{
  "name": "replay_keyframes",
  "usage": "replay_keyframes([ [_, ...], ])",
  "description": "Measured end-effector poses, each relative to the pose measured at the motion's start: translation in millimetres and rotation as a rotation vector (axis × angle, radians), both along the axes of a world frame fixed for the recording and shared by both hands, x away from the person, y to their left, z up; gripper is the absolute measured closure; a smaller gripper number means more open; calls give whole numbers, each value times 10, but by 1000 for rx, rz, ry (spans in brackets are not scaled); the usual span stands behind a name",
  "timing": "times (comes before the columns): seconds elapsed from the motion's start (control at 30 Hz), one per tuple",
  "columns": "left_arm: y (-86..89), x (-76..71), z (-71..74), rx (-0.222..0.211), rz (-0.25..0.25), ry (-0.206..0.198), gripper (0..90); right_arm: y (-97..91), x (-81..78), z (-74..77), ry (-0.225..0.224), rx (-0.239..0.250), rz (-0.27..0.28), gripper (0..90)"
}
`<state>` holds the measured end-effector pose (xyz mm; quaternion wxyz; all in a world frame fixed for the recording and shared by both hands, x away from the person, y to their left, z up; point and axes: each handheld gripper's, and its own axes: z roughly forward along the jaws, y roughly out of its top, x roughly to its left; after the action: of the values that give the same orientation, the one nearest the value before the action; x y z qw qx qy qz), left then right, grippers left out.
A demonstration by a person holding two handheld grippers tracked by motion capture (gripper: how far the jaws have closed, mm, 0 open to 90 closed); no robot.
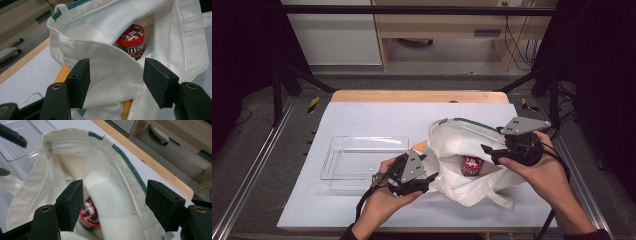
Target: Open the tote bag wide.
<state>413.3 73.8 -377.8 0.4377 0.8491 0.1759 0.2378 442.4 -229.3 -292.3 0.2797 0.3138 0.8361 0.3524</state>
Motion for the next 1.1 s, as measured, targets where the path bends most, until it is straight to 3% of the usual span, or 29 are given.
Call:
replay_keyframes([
  [0.1, -26, -48, -61, 3, -3, 10, 379, -95, 133, 38, -5, -9, -23, 307],
  [0.2, -65, -97, -119, 36, -21, 14, 375, -174, 208, 34, -3, -8, -34, 317],
  [0.33, -125, -120, -178, 46, -33, 28, 375, -256, 269, 0, 5, -7, -46, 325],
  [0.53, -209, -93, -168, 14, -30, 39, 374, -331, 353, -74, 30, 10, -37, 344],
  [0.73, -283, -41, -207, 10, -8, 46, 390, -350, 498, -124, 54, -25, -43, 373],
  [0.87, -317, -50, -230, 14, -7, 36, 397, -371, 627, -153, 86, -25, -45, 374],
  [1.0, -328, -19, -290, 13, -9, 66, 426, -377, 776, -292, 169, -42, -22, 344],
  [1.1, -311, -14, -310, 16, -13, 71, 463, -391, 789, -377, 209, -31, -18, 361],
])
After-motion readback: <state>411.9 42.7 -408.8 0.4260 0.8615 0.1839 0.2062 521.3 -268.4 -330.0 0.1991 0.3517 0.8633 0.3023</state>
